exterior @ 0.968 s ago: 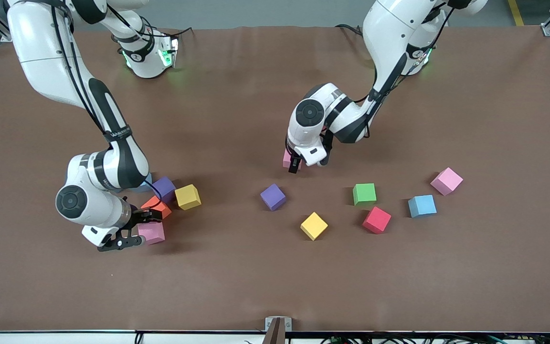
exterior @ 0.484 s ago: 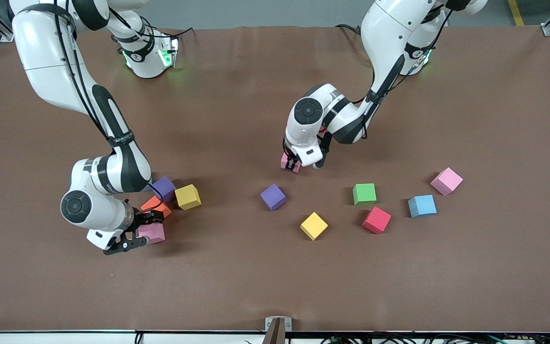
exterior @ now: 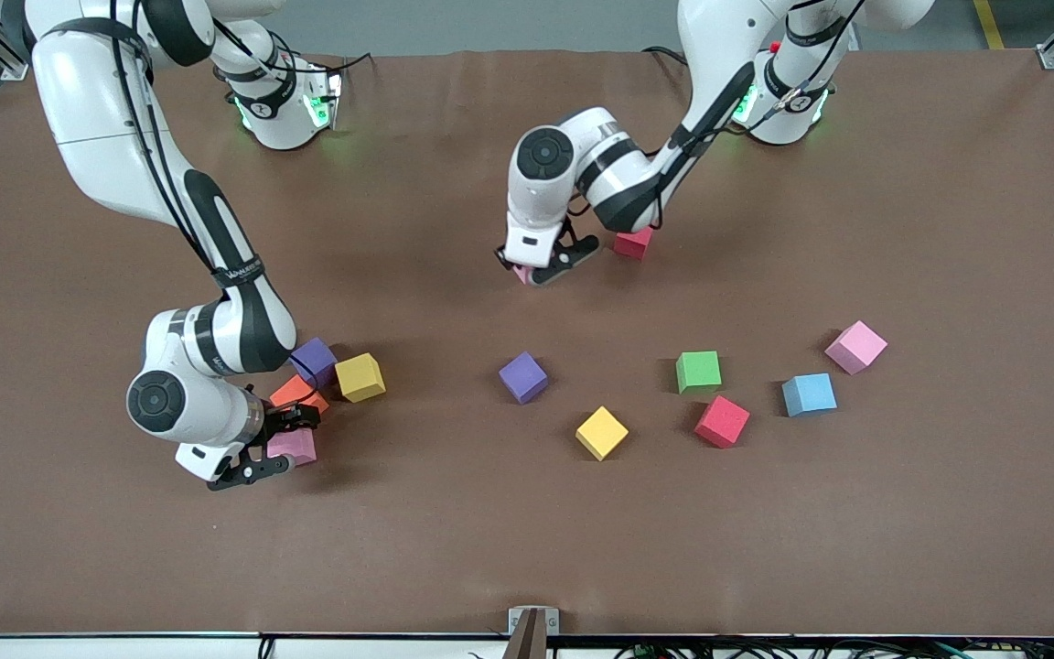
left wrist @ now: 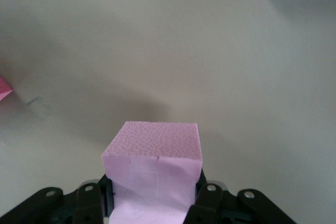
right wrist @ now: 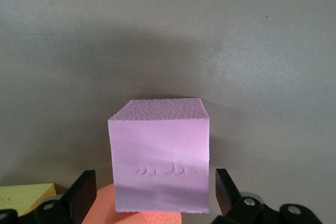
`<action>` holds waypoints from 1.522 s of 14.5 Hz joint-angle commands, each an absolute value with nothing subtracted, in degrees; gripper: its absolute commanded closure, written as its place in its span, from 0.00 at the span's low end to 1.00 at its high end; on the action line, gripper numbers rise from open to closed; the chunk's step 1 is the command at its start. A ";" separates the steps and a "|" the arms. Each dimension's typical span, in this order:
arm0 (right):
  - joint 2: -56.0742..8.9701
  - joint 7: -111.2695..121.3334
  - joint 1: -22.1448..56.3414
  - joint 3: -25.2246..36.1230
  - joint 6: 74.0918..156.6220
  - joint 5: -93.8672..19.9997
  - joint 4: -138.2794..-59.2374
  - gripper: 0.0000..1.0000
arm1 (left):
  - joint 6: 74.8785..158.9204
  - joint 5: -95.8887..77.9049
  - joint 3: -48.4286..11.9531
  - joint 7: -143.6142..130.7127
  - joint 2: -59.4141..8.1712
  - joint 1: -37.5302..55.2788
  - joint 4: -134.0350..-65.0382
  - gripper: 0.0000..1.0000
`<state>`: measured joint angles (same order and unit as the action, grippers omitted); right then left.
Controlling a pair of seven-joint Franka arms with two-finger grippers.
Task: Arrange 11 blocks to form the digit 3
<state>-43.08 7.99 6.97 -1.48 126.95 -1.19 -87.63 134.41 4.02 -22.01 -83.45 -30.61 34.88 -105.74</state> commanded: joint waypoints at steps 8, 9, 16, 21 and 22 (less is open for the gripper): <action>-44.30 8.00 7.47 -1.23 127.62 -0.79 -86.22 0.56 | 133.77 11.16 -23.20 -64.25 -31.55 39.20 -108.37 0.80; -44.30 8.09 7.47 -1.23 127.53 -0.79 -85.96 0.63 | 133.77 11.16 -23.20 -65.03 -31.38 39.20 -108.89 0.80; -41.75 11.86 7.47 -1.58 123.85 -1.05 -85.87 0.67 | 133.86 11.25 -23.55 -68.29 -31.46 39.64 -111.27 0.77; -32.54 21.16 9.84 -1.85 118.75 -1.32 -90.33 0.67 | 134.21 11.69 -23.47 -67.68 -32.52 40.96 -110.83 0.70; -30.08 24.66 10.10 -1.85 118.65 -1.32 -92.70 0.67 | 134.30 11.78 -23.38 -67.59 -32.78 41.04 -110.74 0.67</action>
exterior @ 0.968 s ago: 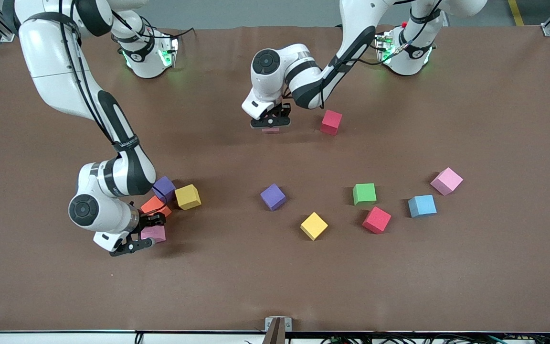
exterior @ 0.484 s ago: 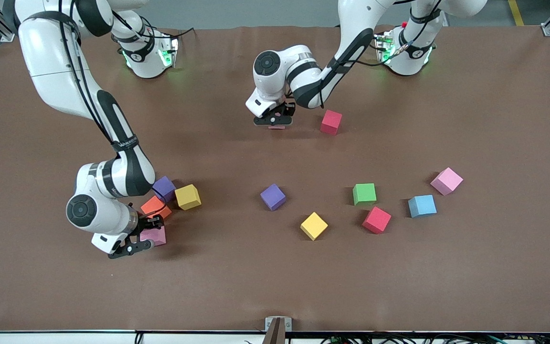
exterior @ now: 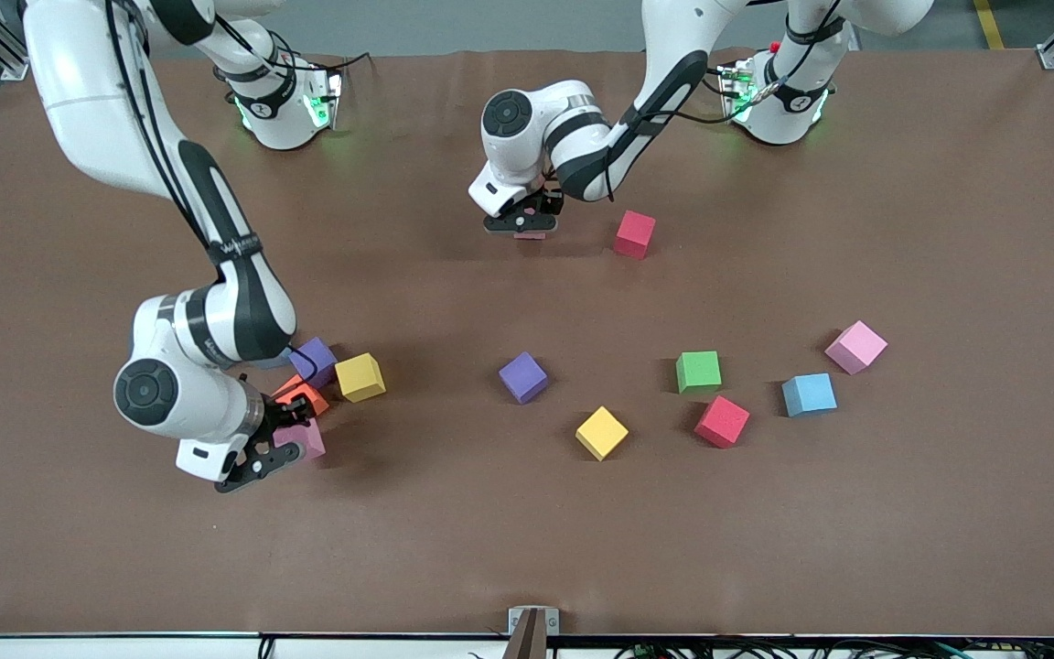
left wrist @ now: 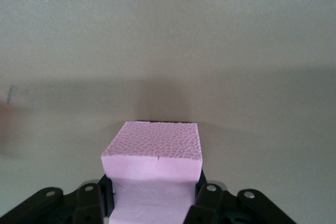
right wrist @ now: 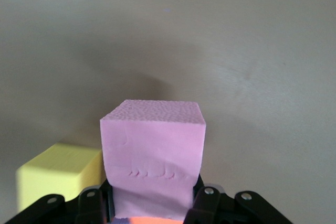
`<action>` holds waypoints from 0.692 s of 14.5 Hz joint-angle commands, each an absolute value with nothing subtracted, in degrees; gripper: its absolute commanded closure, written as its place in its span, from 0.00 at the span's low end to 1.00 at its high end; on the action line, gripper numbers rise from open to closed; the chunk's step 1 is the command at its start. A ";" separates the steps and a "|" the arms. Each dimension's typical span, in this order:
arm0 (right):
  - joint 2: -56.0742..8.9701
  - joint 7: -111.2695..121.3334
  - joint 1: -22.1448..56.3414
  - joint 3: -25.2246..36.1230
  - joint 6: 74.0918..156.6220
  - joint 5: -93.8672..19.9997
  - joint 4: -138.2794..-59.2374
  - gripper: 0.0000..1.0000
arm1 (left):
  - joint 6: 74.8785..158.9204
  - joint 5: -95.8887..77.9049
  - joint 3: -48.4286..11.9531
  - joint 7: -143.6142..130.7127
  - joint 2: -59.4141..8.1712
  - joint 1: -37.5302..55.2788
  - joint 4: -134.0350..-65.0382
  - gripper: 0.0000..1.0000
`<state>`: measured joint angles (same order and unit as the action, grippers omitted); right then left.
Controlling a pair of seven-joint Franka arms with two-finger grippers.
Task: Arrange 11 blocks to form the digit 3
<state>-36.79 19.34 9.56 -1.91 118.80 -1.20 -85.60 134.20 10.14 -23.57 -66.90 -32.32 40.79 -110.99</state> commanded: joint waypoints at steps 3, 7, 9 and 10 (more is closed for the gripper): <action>-22.26 39.07 11.07 -1.85 118.91 -1.32 -101.74 0.68 | 134.47 14.76 -23.38 -68.29 -33.48 41.05 -110.74 0.60; -13.56 51.92 12.39 -1.85 120.05 -1.32 -113.00 0.68 | 134.56 15.03 -23.38 -68.91 -33.40 40.96 -110.57 0.00; -9.08 54.22 13.96 -1.93 123.99 -1.32 -120.28 0.68 | 134.47 14.94 -23.47 -69.43 -32.70 40.78 -110.57 0.00; -7.40 55.19 14.84 -1.85 126.97 -1.32 -123.80 0.68 | 134.39 14.94 -23.47 -71.87 -32.43 40.87 -110.57 0.00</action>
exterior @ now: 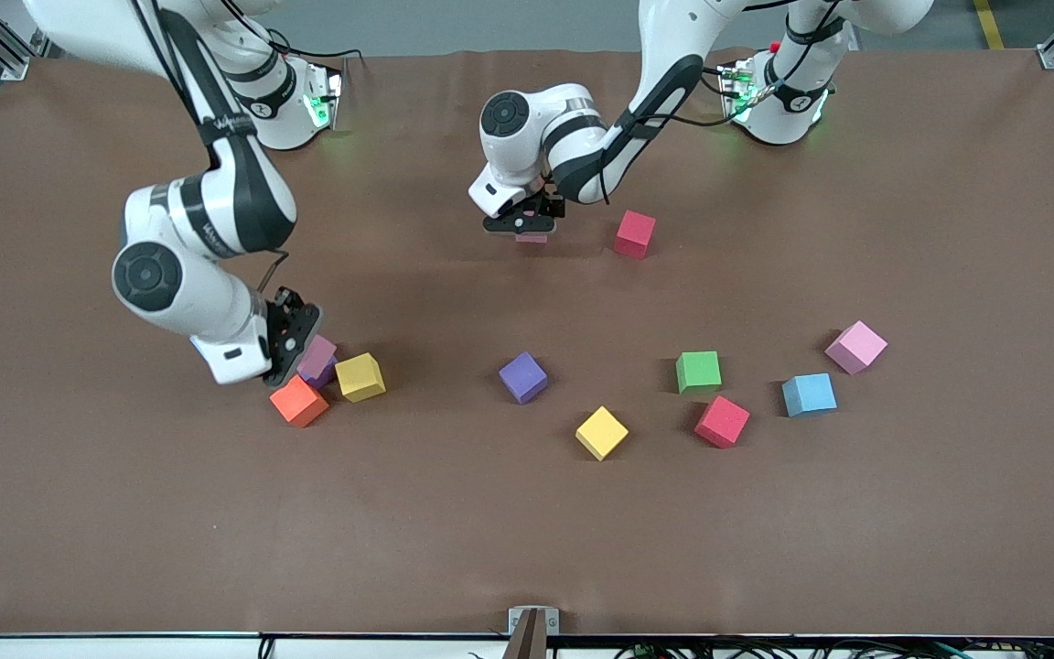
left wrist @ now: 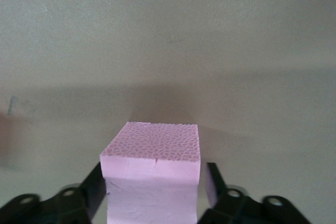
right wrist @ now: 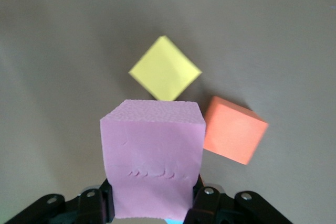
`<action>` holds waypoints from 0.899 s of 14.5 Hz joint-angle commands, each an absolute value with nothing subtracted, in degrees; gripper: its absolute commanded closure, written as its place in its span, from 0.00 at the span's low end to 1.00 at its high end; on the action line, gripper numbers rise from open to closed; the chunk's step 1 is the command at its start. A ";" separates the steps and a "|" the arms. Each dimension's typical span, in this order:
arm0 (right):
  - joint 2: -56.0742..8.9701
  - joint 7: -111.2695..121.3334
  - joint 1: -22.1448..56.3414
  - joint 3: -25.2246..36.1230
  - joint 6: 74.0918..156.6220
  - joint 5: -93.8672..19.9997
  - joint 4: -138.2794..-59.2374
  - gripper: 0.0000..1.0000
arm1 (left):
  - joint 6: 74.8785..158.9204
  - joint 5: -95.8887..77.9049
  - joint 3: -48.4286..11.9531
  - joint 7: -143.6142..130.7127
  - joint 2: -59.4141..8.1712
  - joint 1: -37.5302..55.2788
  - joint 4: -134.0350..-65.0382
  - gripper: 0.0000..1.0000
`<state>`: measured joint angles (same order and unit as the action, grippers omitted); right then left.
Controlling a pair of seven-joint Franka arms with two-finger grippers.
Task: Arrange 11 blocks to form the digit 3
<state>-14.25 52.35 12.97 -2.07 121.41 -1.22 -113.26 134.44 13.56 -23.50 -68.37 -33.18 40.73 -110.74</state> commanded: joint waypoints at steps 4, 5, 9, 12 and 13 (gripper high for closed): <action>-3.69 55.99 19.76 -1.93 133.68 -1.41 -133.14 0.68 | 133.68 15.03 -23.55 -79.45 -29.01 41.05 -110.65 0.00; -3.60 55.99 21.08 -2.02 134.90 -1.49 -134.55 0.68 | 132.29 14.94 -23.47 -81.28 -27.61 40.96 -110.74 0.00; -3.78 55.99 26.88 -1.93 142.81 -1.49 -140.09 0.68 | 128.76 14.59 -23.29 -90.08 -22.77 38.34 -109.95 0.00; -4.04 55.90 30.49 -1.93 145.27 -1.49 -141.50 0.67 | 124.65 11.79 -23.47 -90.09 -20.39 31.58 -109.78 0.00; -4.13 55.90 31.37 -1.93 146.15 -1.58 -141.76 0.67 | 122.19 11.26 -23.38 -90.09 -19.96 29.46 -109.95 0.00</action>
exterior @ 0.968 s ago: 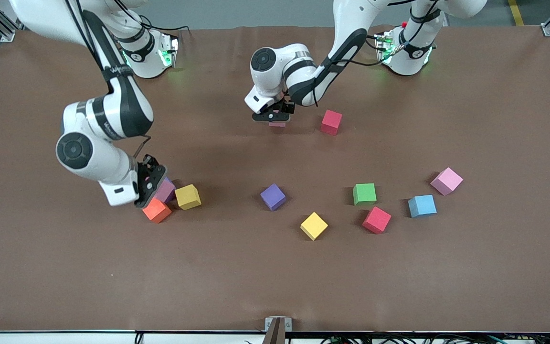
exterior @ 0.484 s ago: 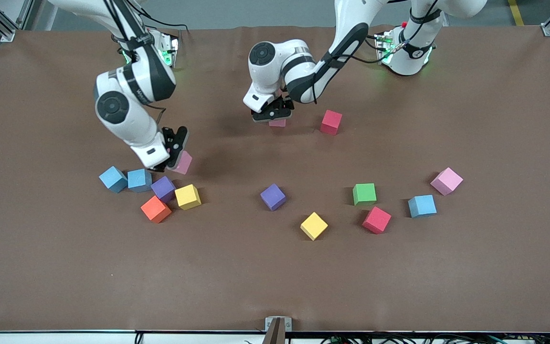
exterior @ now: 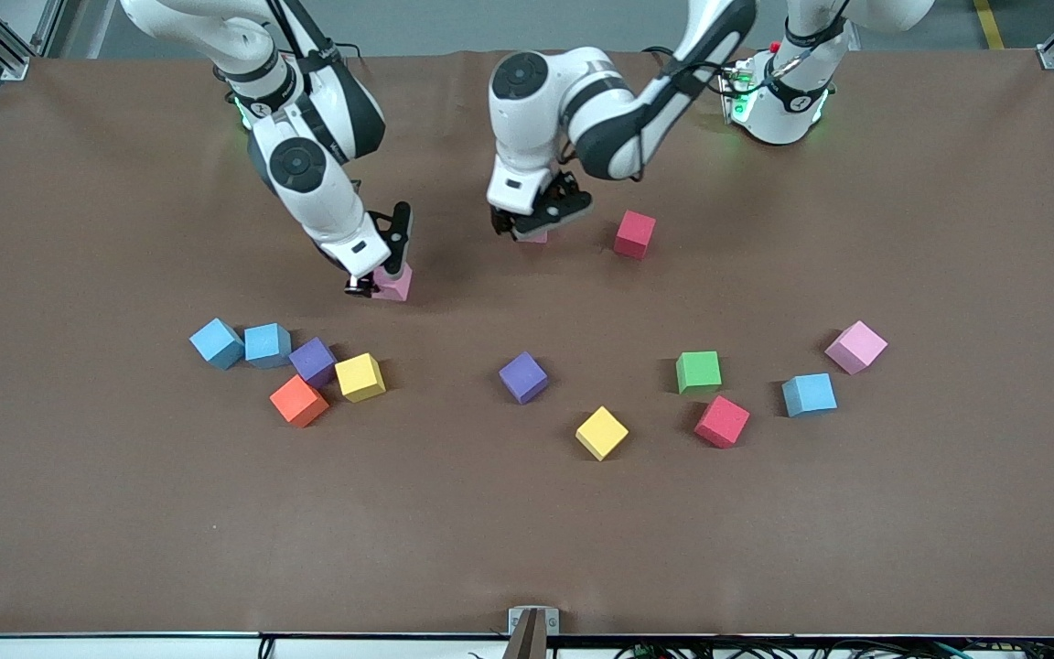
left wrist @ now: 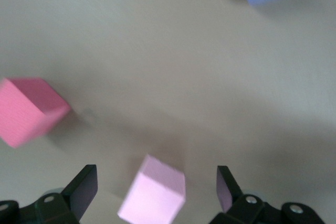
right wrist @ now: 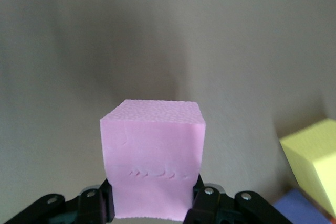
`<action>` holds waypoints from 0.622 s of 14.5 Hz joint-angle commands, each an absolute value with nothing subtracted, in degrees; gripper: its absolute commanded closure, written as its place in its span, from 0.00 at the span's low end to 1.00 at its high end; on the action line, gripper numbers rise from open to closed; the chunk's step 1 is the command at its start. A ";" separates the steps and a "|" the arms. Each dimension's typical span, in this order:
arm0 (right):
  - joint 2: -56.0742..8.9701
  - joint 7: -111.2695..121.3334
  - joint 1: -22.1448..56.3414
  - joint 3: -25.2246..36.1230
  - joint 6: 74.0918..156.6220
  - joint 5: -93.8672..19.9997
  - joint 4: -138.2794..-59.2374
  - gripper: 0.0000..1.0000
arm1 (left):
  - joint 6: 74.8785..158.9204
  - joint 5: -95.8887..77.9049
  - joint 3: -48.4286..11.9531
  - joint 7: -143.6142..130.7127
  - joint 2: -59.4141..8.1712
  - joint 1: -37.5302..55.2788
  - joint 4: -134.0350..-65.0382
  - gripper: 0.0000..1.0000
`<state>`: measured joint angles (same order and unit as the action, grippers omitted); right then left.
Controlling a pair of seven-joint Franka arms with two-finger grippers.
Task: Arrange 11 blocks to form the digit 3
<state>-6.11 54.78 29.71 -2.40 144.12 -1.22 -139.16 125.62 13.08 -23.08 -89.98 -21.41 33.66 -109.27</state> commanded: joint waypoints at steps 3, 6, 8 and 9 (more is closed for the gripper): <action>-4.92 55.02 35.93 -1.85 146.69 -3.76 -142.12 0.67 | 119.62 11.34 -23.29 -90.87 -18.02 23.49 -109.95 0.00; -6.06 51.71 41.03 -1.85 147.92 -5.71 -142.12 0.66 | 117.08 11.25 -23.47 -91.49 -16.09 17.68 -110.65 0.00; -7.38 44.33 44.54 -1.76 148.09 -5.89 -142.03 0.66 | 116.54 11.07 -23.47 -92.98 -14.33 14.95 -113.28 0.00; -8.25 42.56 46.13 -1.76 148.36 -5.89 -141.86 0.66 | 117.07 11.07 -23.55 -93.68 -13.72 14.33 -114.86 0.00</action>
